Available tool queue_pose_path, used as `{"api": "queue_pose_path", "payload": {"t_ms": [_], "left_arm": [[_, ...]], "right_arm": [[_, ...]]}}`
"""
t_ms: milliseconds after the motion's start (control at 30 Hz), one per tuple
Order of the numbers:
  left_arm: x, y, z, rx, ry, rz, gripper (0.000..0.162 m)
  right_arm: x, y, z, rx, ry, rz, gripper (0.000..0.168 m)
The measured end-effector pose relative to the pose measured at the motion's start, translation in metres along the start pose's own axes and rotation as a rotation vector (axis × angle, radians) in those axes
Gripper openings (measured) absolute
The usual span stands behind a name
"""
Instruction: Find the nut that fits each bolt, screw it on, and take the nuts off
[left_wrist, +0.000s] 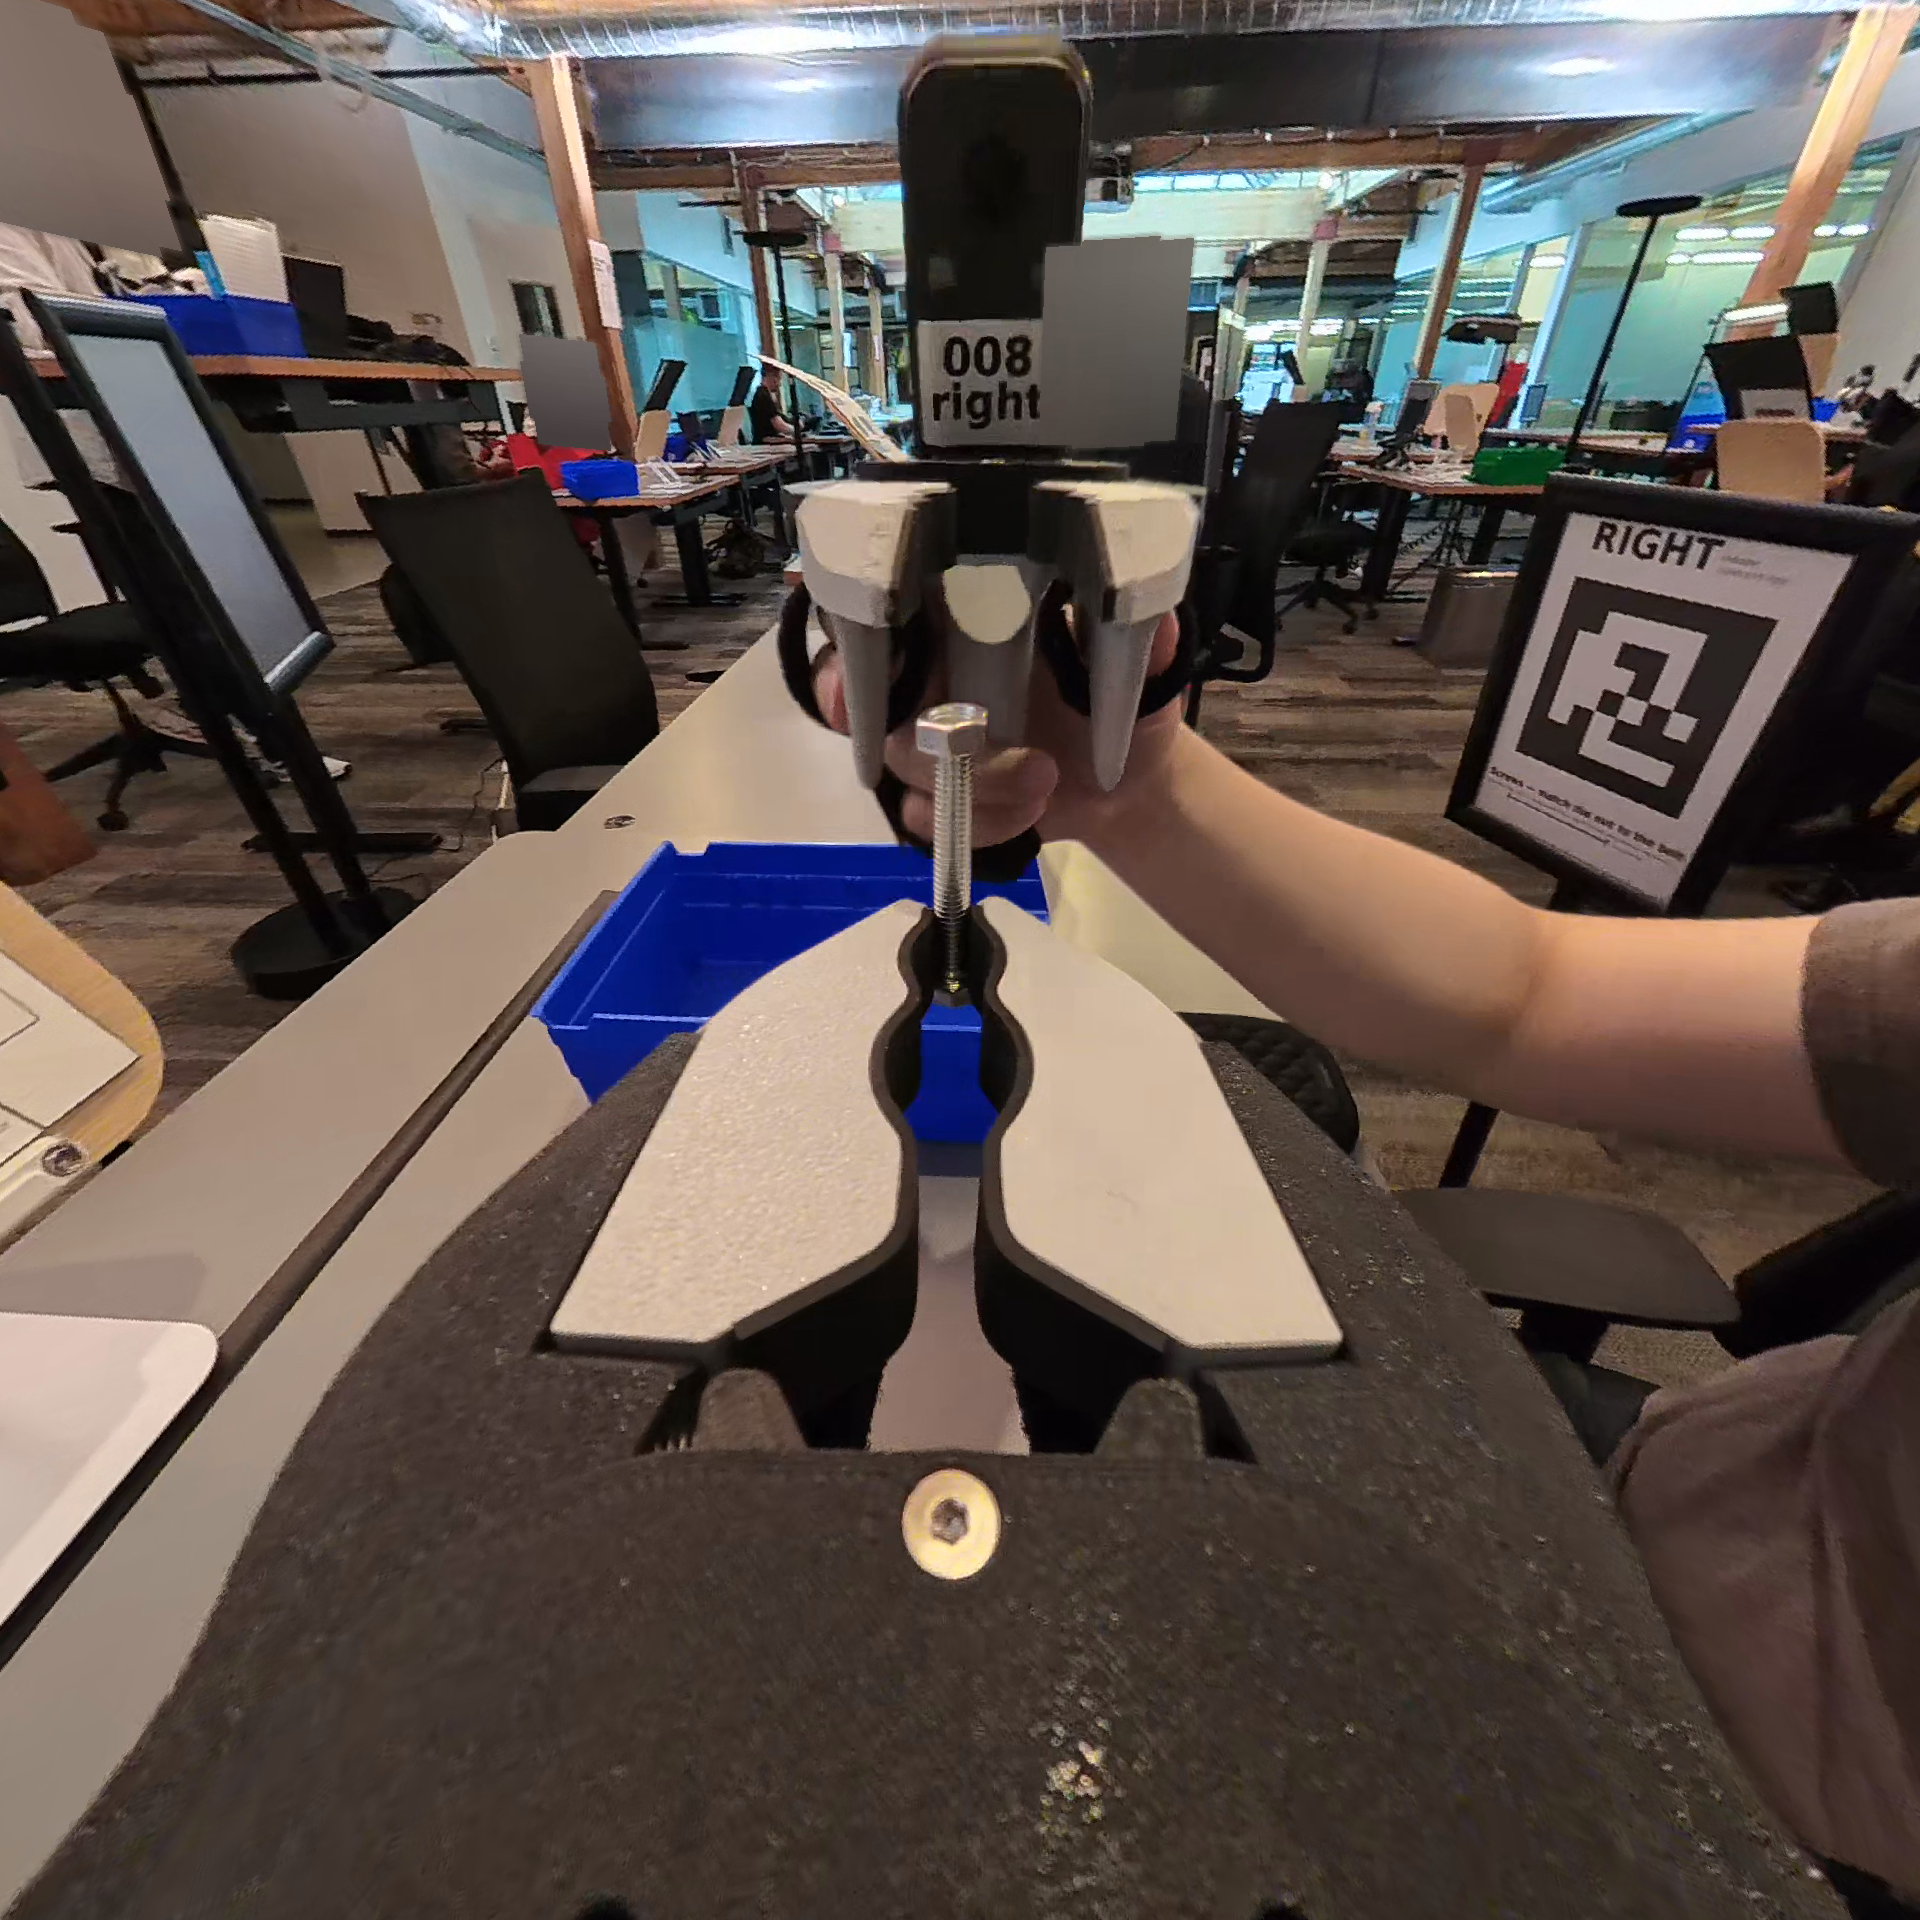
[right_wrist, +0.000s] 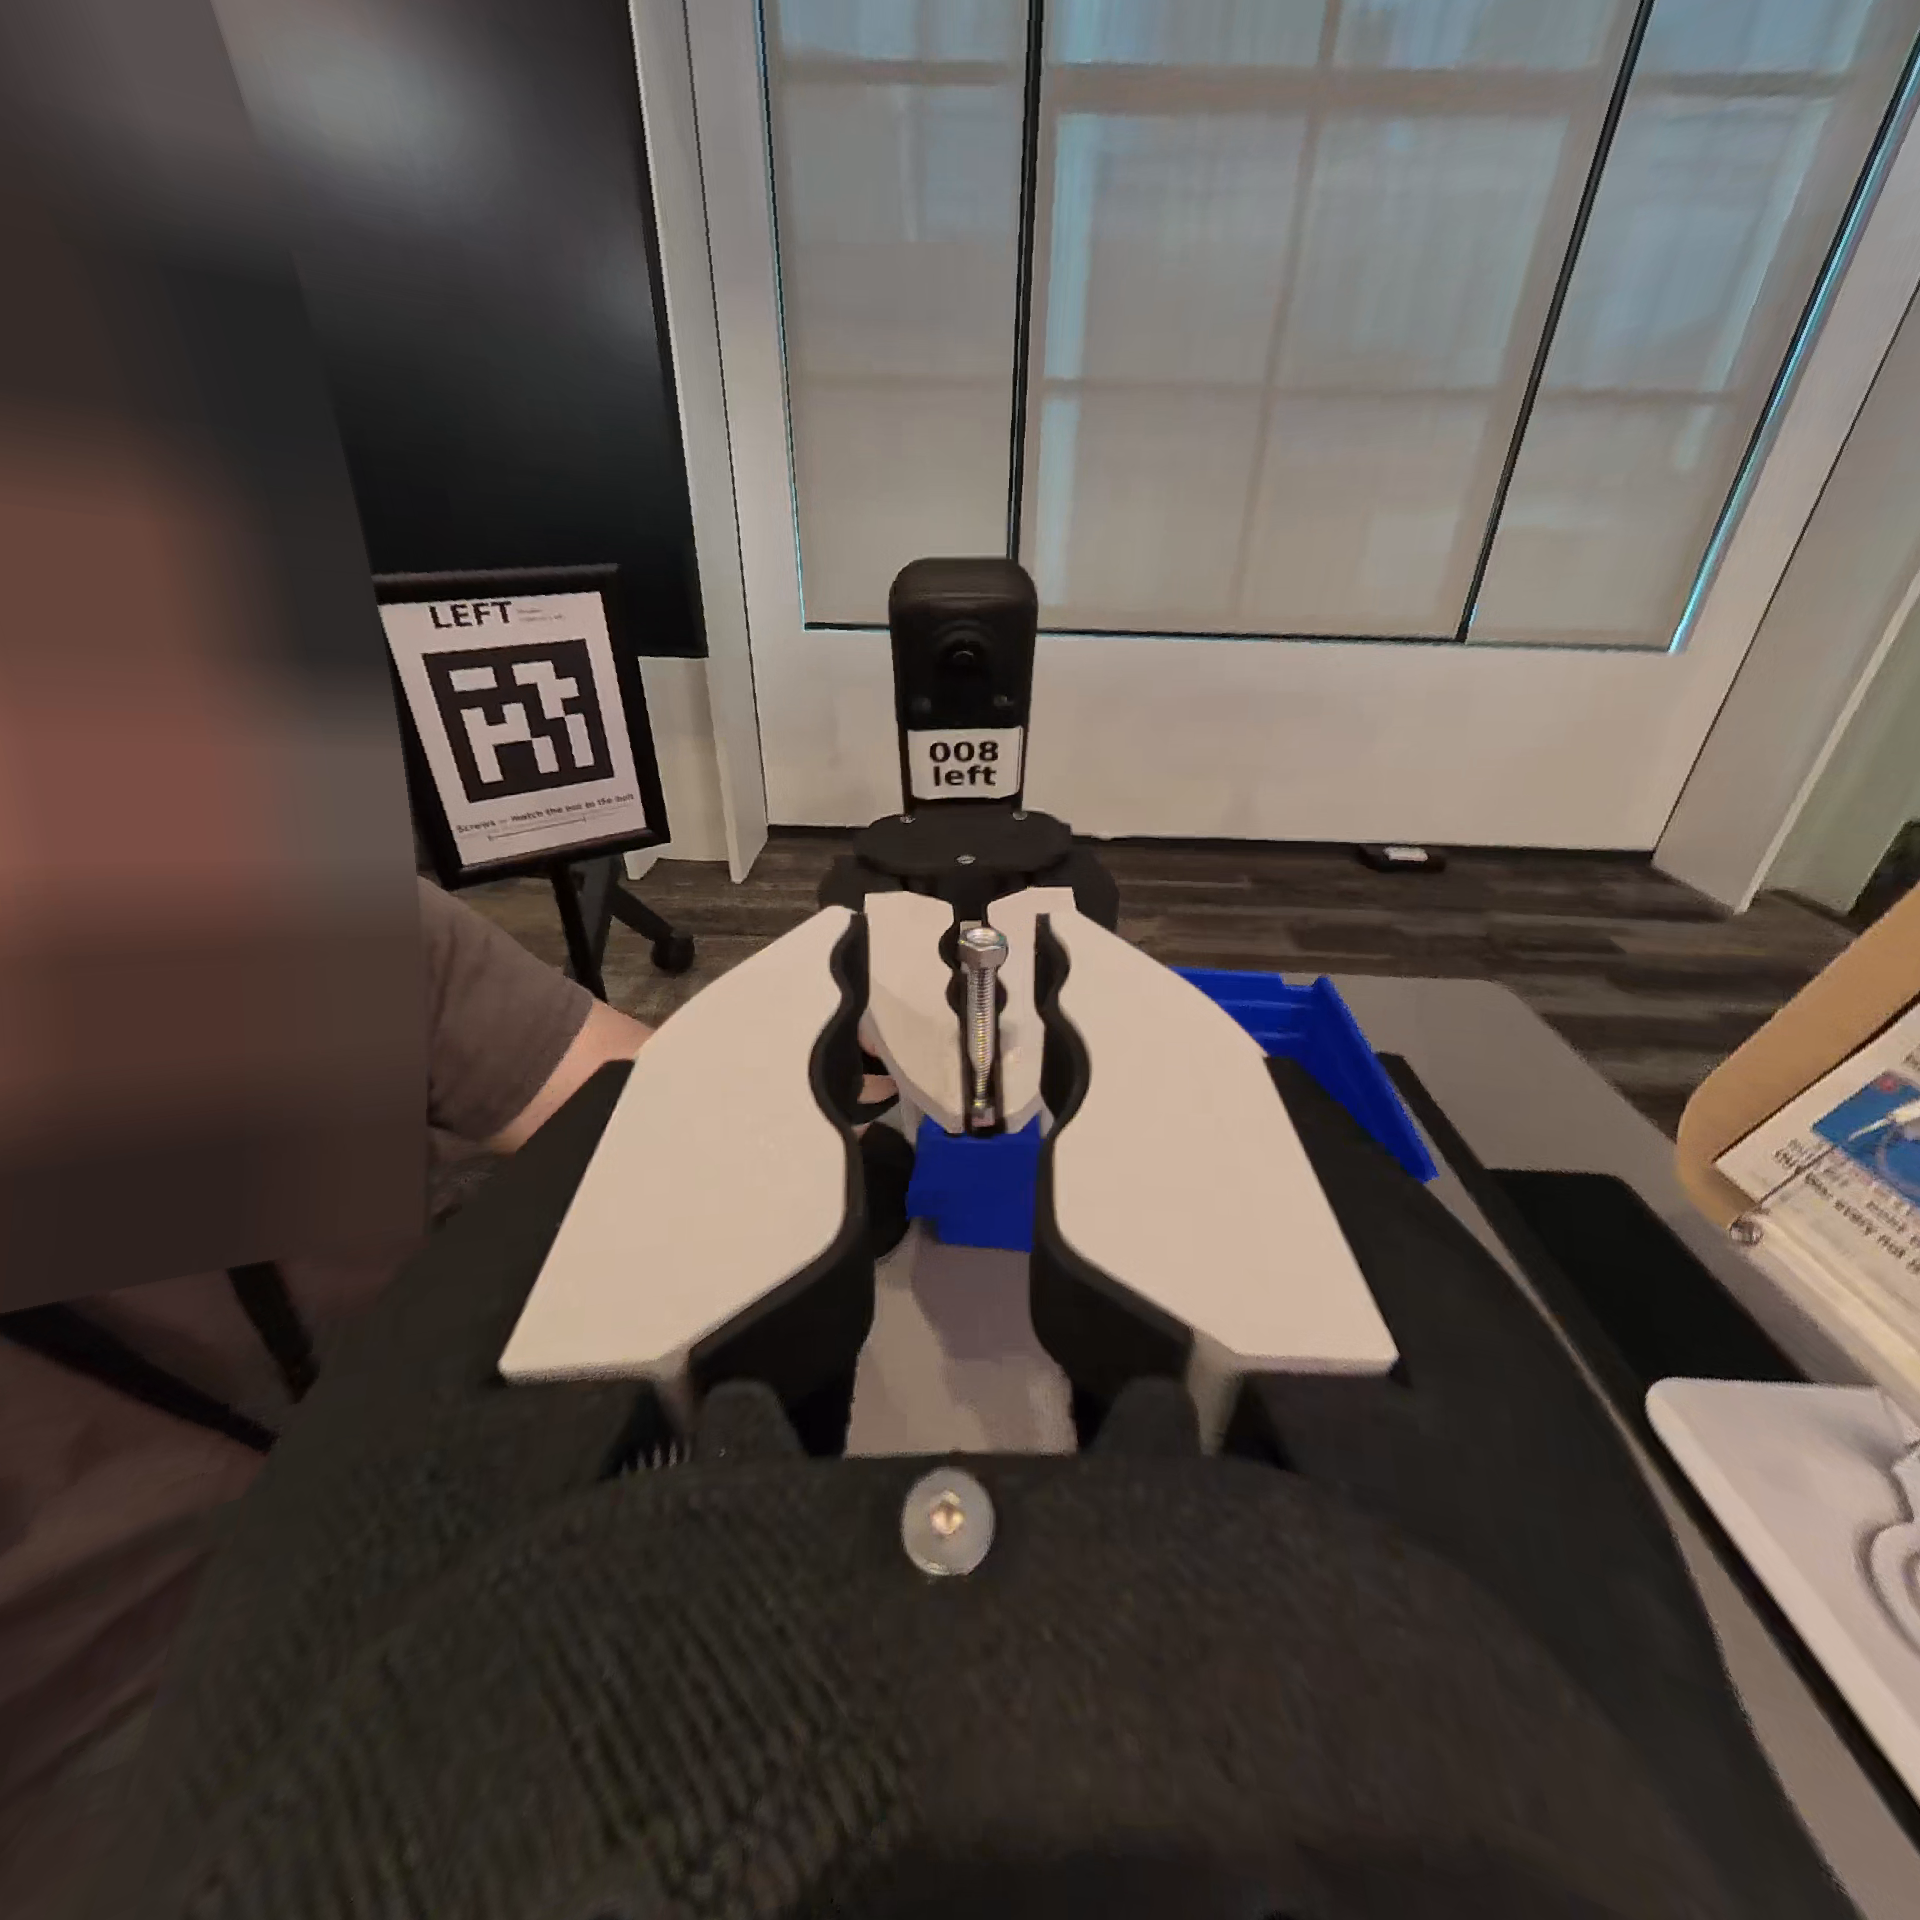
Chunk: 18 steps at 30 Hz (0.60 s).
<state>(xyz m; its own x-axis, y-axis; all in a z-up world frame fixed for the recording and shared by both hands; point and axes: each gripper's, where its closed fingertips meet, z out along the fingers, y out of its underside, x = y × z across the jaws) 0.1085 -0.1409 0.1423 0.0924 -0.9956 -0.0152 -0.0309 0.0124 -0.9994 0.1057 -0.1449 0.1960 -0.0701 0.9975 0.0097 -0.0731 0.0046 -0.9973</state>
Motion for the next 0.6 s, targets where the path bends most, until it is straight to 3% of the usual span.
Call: {"api": "queue_pose_path", "payload": {"t_ms": [167,600], "left_arm": [[0.008,-0.004,-0.002,0.010,0.031,0.007,0.005],[0.017,-0.005,0.000,0.000,0.039,0.044,0.005]], "right_arm": [[-0.007,-0.003,0.007,0.045,-0.061,0.013,0.031],[-0.016,0.006,0.018,-0.010,0.010,0.004,0.028]]}}
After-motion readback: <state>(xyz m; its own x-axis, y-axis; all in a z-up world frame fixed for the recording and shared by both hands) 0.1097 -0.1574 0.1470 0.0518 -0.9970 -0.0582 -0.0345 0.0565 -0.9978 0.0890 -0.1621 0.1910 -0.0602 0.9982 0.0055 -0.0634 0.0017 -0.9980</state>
